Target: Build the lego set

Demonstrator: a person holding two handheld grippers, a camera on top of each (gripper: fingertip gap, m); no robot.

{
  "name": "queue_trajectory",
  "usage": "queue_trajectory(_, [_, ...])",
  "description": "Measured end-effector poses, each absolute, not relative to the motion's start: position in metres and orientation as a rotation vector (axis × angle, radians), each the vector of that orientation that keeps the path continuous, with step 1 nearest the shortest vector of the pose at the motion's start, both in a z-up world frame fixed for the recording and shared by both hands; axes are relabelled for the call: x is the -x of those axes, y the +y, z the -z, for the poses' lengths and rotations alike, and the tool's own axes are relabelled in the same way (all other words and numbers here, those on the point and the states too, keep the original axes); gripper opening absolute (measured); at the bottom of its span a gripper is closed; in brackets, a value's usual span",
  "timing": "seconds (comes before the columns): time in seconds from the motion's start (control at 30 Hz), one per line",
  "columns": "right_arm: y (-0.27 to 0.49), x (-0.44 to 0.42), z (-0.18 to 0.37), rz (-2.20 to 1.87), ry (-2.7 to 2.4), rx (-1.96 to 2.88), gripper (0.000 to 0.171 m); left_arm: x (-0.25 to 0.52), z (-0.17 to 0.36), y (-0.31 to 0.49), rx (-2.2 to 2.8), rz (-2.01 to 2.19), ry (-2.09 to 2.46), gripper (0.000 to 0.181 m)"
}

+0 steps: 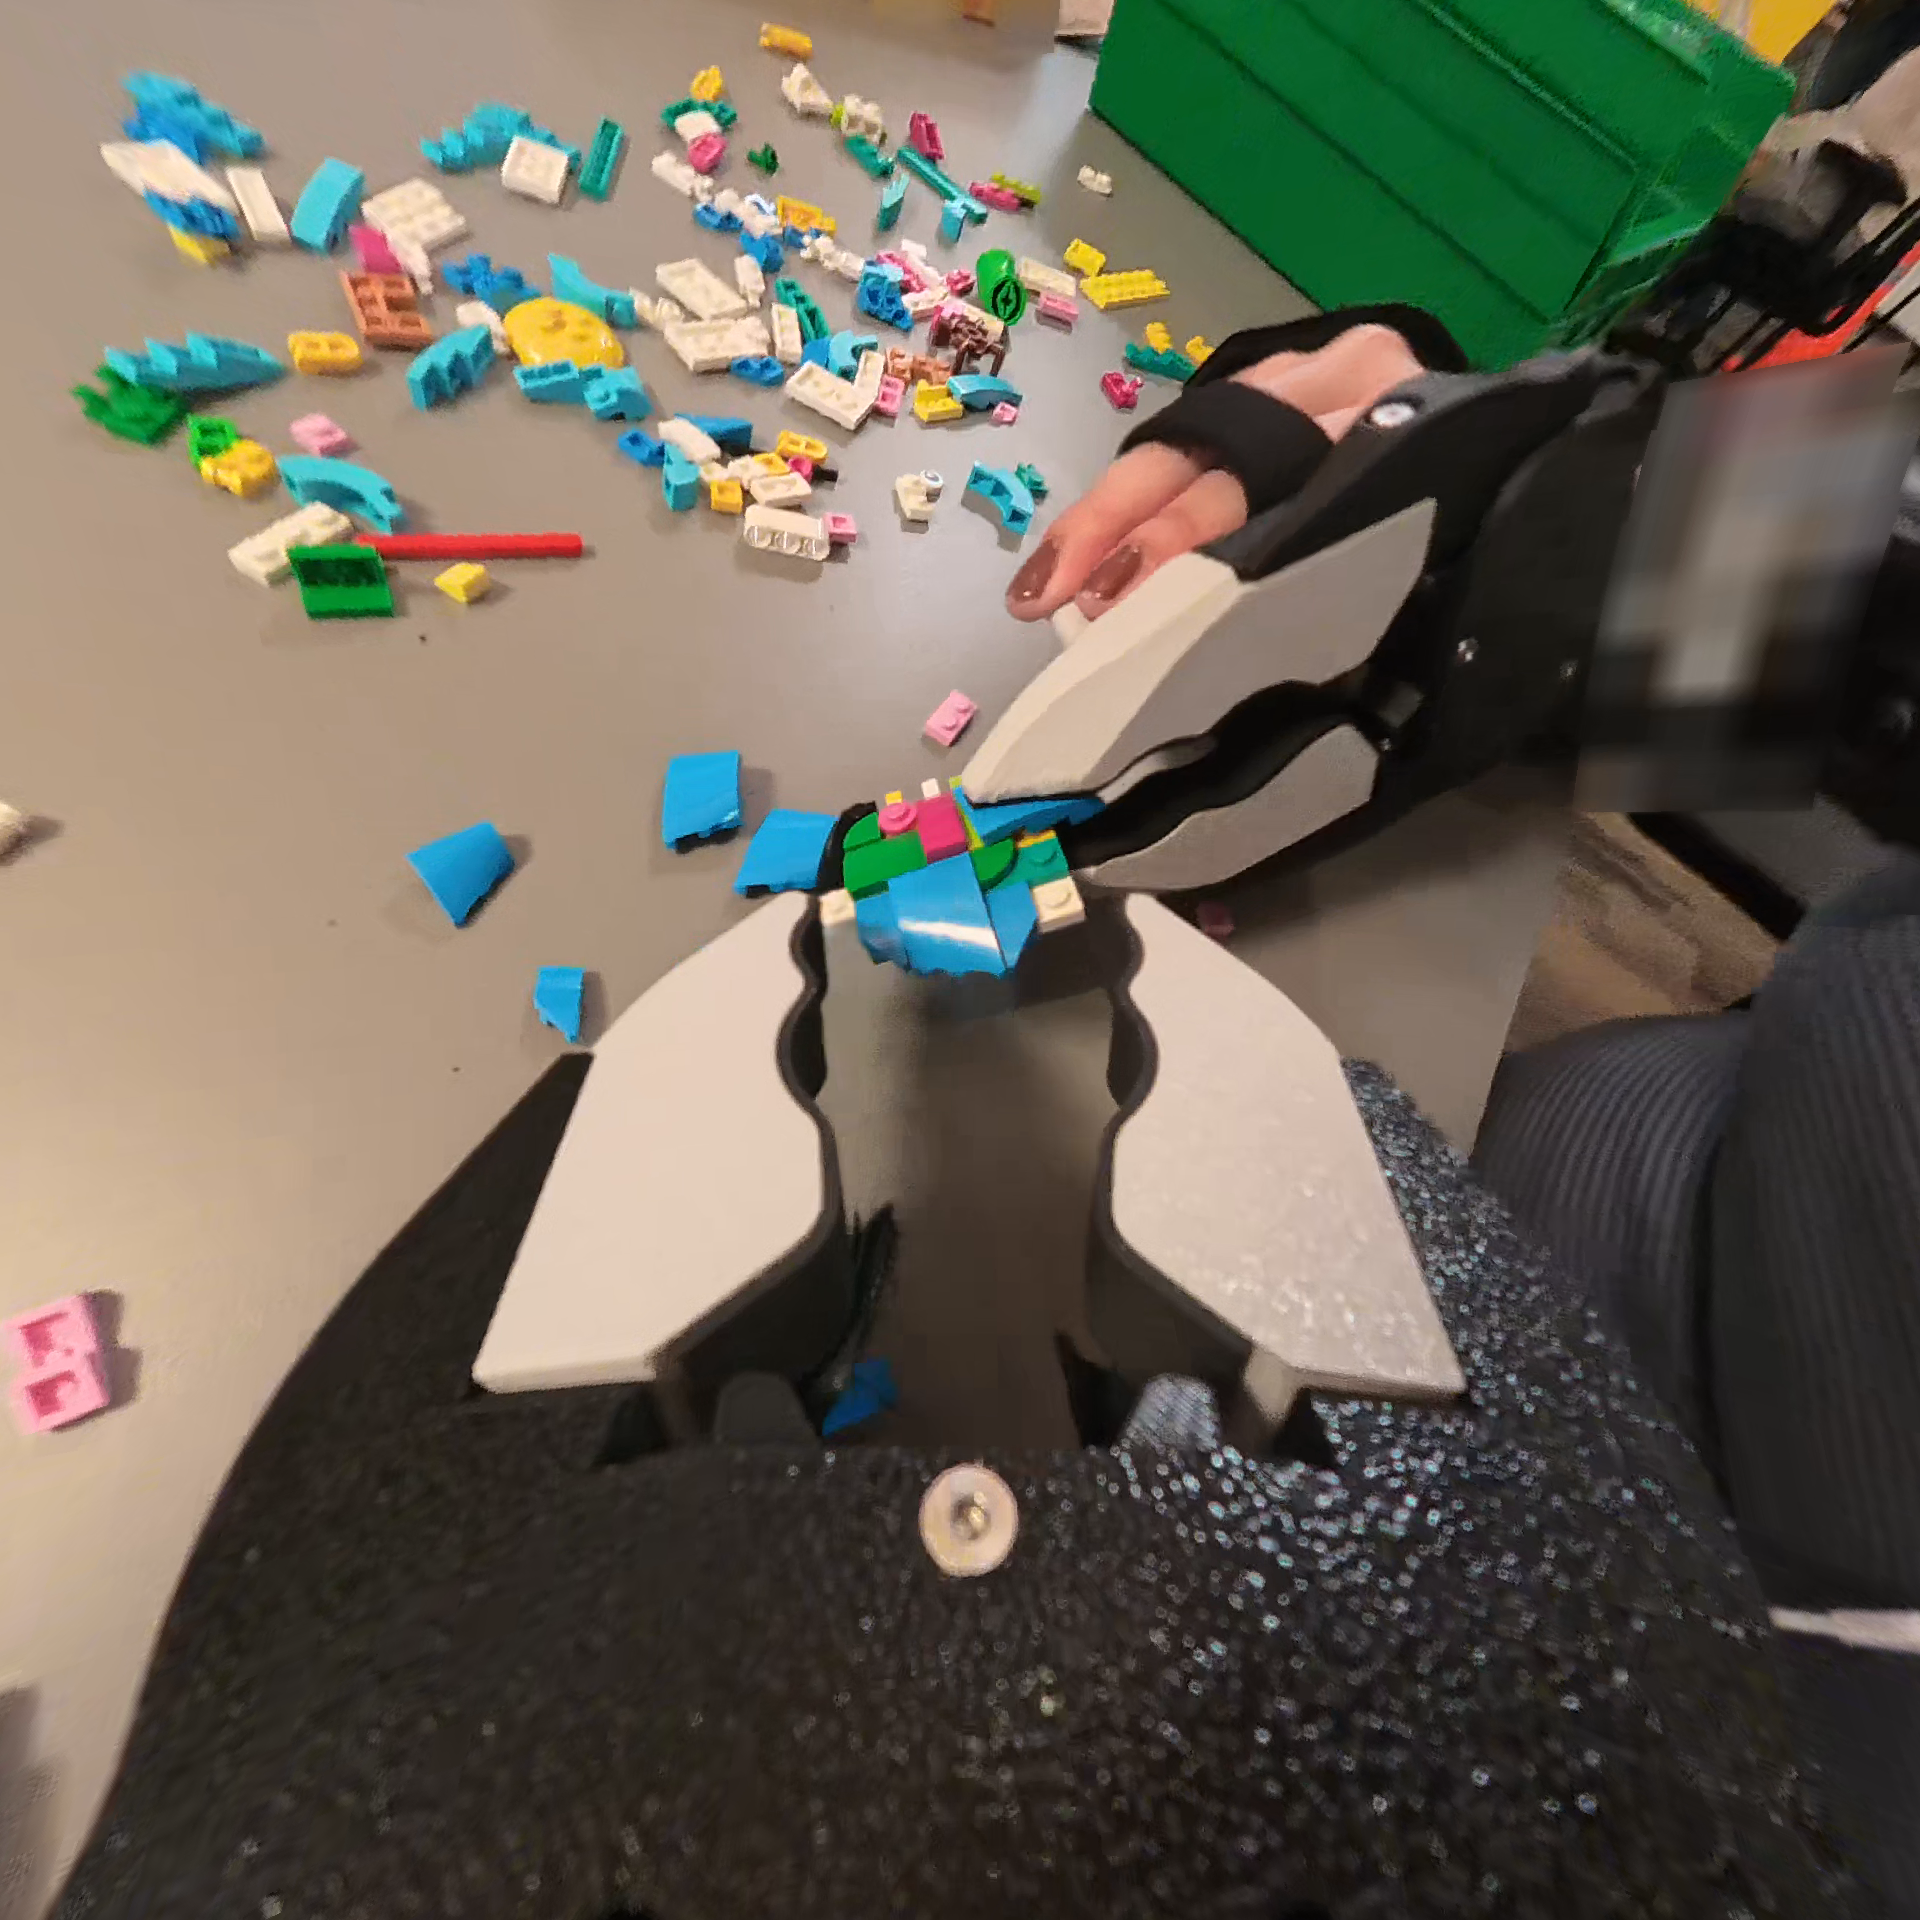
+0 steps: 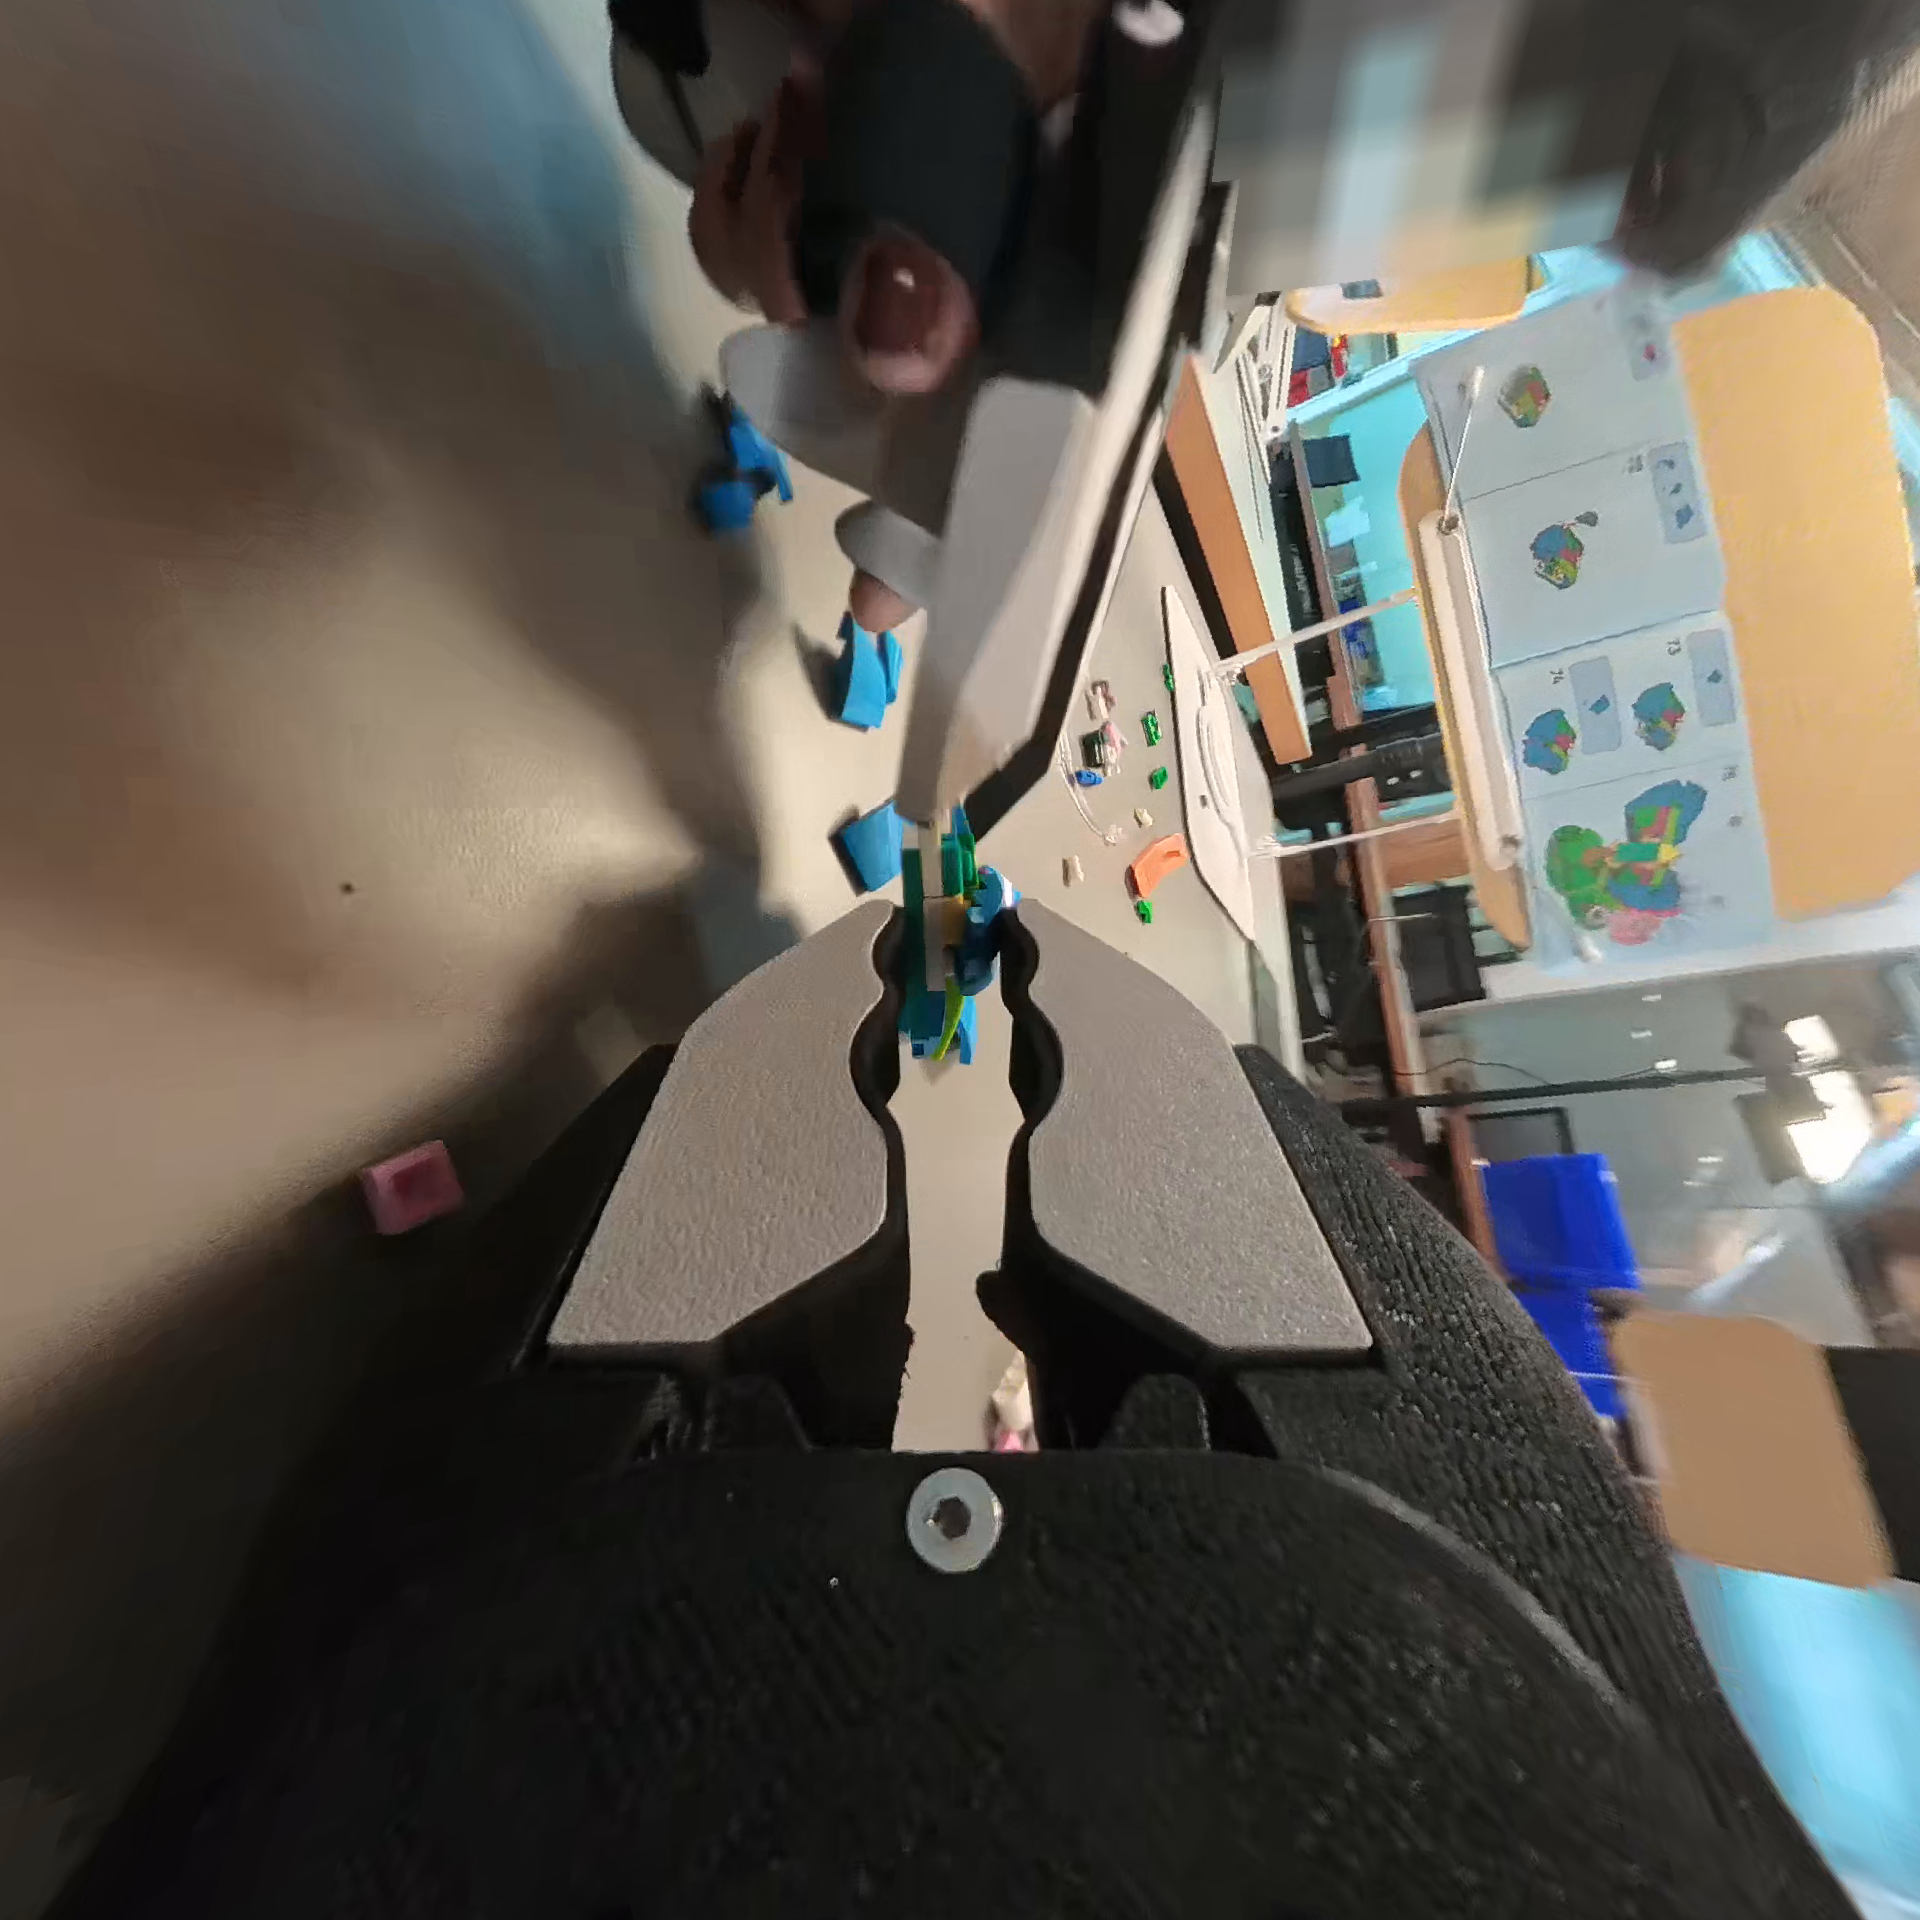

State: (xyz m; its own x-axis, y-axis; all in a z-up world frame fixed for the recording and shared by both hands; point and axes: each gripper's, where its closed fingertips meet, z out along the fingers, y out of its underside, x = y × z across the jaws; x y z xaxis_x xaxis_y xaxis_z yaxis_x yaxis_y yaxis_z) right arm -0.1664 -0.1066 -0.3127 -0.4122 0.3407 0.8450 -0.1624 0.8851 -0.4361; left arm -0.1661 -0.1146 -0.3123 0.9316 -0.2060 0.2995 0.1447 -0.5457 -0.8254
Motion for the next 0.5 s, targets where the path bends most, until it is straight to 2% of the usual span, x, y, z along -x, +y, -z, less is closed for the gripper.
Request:
queue_trajectory(0.17, [-0.106,0.164,0.306,-0.716,-1.919,0.229,0.015,0.171,0.303,-0.117,2.011,0.081,0.342,0.059])
queue_trajectory(0.23, [-0.107,0.163,0.303,-0.762,-1.919,0.248,0.015,0.17,0.301,-0.116,1.966,-0.11,0.508,0.057])
queue_trajectory(0.37, [-0.112,0.16,0.299,-0.842,-1.926,0.263,0.015,0.167,0.308,-0.112,1.938,-0.344,0.686,0.049])
queue_trajectory(0.5, [-0.114,0.157,0.295,-0.909,-1.928,0.273,0.015,0.165,0.303,-0.107,1.871,-0.418,0.713,0.025])
